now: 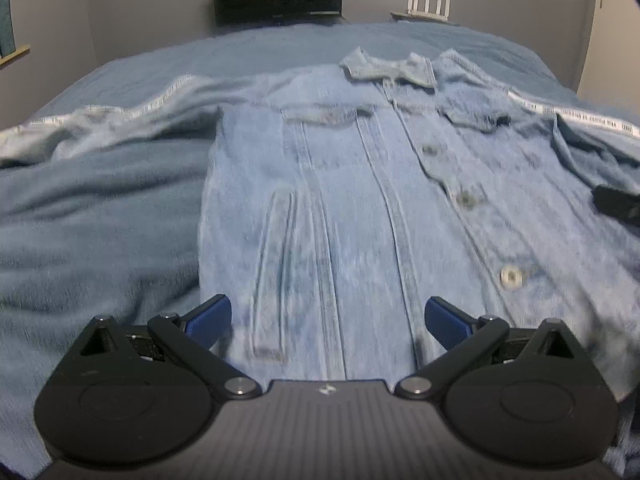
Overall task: Fold large clothes
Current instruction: 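Grasp the taped denim sleeve cuff with the right gripper and lift it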
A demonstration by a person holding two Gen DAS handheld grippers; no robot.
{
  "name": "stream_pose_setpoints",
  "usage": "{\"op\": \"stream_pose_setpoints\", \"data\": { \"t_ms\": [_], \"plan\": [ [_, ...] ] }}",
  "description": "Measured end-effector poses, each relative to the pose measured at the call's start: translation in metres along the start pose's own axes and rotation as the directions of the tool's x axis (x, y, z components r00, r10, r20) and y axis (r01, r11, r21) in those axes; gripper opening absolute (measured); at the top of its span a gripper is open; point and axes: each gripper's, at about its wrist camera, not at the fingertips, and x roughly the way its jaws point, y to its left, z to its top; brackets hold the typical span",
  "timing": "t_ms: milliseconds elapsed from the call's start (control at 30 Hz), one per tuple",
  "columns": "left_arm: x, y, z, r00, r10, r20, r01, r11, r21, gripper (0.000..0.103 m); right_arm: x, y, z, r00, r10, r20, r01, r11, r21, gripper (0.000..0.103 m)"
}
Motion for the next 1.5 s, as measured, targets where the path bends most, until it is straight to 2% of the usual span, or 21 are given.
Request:
{"op": "stream_pose_setpoints", "data": {
  "t_ms": [67, 167, 233, 300, 400, 467, 533, 633, 800, 933, 1000, 1067, 1133, 1167, 1233, 1267, 1333, 1367, 1433, 1467, 1500],
  "plan": [
    [0.0, 0.004, 0.016, 0.999, 0.022, 0.036, -0.023, 1.0, 0.021, 0.103, -0.011, -0.007, 0.014, 0.998, -0.015, 0.062, 0.015, 1.0, 0.005, 0.103],
    [0.004, 0.011, 0.041, 0.993, 0.058, 0.105, -0.061, 0.998, 0.021, 0.103, -0.022, -0.029, 0.039, 0.983, -0.125, 0.132, 0.12, 0.992, 0.047, 0.103],
    [0.014, 0.015, 0.056, 0.991, 0.051, 0.123, -0.053, 0.998, 0.018, 0.103, -0.02, -0.051, 0.055, 0.968, -0.223, 0.116, 0.211, 0.972, 0.107, 0.103],
    [0.029, 0.015, 0.067, 0.994, 0.03, 0.102, -0.034, 0.999, 0.032, 0.103, -0.016, -0.081, 0.064, 0.951, -0.298, 0.081, 0.281, 0.943, 0.18, 0.103],
    [0.053, 0.012, 0.069, 0.998, 0.012, 0.054, -0.014, 0.999, 0.037, 0.103, -0.02, -0.128, 0.065, 0.933, -0.354, 0.069, 0.321, 0.902, 0.29, 0.103],
    [0.067, 0.009, 0.06, 1.0, -0.007, 0.022, 0.006, 0.999, 0.043, 0.103, -0.024, -0.16, 0.065, 0.941, -0.338, 0.017, 0.308, 0.875, 0.373, 0.103],
    [0.079, 0.003, 0.047, 1.0, -0.012, -0.008, 0.013, 0.996, 0.085, 0.103, -0.03, -0.2, 0.061, 0.967, -0.254, -0.007, 0.223, 0.835, 0.504, 0.103],
    [0.088, -0.006, 0.035, 1.0, 0.014, -0.002, -0.014, 0.99, 0.14, 0.103, -0.037, -0.249, 0.048, 0.974, -0.227, -0.008, 0.169, 0.699, 0.695, 0.102],
    [0.092, -0.003, 0.035, 1.0, 0.003, -0.007, -0.003, 0.993, 0.12, 0.103, -0.023, -0.292, 0.022, 0.975, -0.216, -0.05, 0.163, 0.545, 0.823, 0.086],
    [0.094, -0.002, 0.038, 1.0, -0.001, -0.018, 0.003, 0.995, 0.1, 0.103, -0.008, -0.296, 0.012, 0.969, -0.246, -0.035, 0.156, 0.494, 0.855, 0.08],
    [0.094, -0.002, 0.04, 1.0, 0.003, -0.017, -0.001, 0.996, 0.089, 0.103, -0.003, -0.3, 0.01, 0.959, -0.283, -0.028, 0.166, 0.478, 0.863, 0.072],
    [0.094, -0.001, 0.041, 1.0, 0.001, -0.019, 0.0, 0.997, 0.072, 0.103, 0.006, -0.309, 0.009, 0.946, -0.323, -0.029, 0.179, 0.444, 0.878, 0.063],
    [0.094, 0.0, 0.042, 1.0, -0.001, -0.019, 0.002, 0.998, 0.067, 0.103, 0.01, -0.319, 0.006, 0.923, -0.382, -0.035, 0.198, 0.397, 0.896, 0.052],
    [0.095, 0.0, 0.042, 1.0, -0.001, -0.018, 0.002, 0.998, 0.067, 0.103, 0.008, -0.325, 0.003, 0.906, -0.421, -0.054, 0.222, 0.361, 0.906, 0.048],
    [0.095, 0.0, 0.042, 1.0, 0.001, -0.014, 0.0, 0.998, 0.068, 0.103, 0.011, -0.335, -0.004, 0.875, -0.477, -0.084, 0.24, 0.277, 0.93, 0.048],
    [0.096, 0.0, 0.041, 1.0, 0.001, -0.012, 0.0, 0.998, 0.068, 0.103, 0.011, -0.339, -0.005, 0.862, -0.499, -0.089, 0.241, 0.249, 0.938, 0.047],
    [0.097, 0.001, 0.039, 1.0, -0.002, -0.012, 0.003, 0.998, 0.06, 0.103, 0.008, -0.34, 0.0, 0.837, -0.541, -0.086, 0.256, 0.247, 0.934, 0.047],
    [0.099, 0.002, 0.038, 1.0, -0.008, -0.016, 0.009, 0.999, 0.049, 0.103, 0.007, -0.337, 0.005, 0.823, -0.562, -0.082, 0.271, 0.262, 0.926, 0.045],
    [0.102, 0.006, 0.036, 1.0, -0.022, -0.014, 0.023, 1.0, 0.02, 0.103, 0.006, -0.328, 0.019, 0.787, -0.614, -0.066, 0.314, 0.306, 0.898, 0.031],
    [0.103, 0.008, 0.035, 1.0, -0.028, -0.014, 0.028, 1.0, 0.013, 0.103, 0.005, -0.319, 0.029, 0.761, -0.647, -0.055, 0.349, 0.336, 0.875, 0.02],
    [0.104, 0.009, 0.035, 0.999, -0.033, -0.014, 0.033, 0.999, 0.007, 0.103, 0.002, -0.31, 0.039, 0.741, -0.67, -0.034, 0.374, 0.37, 0.85, 0.016]
  ]
}}
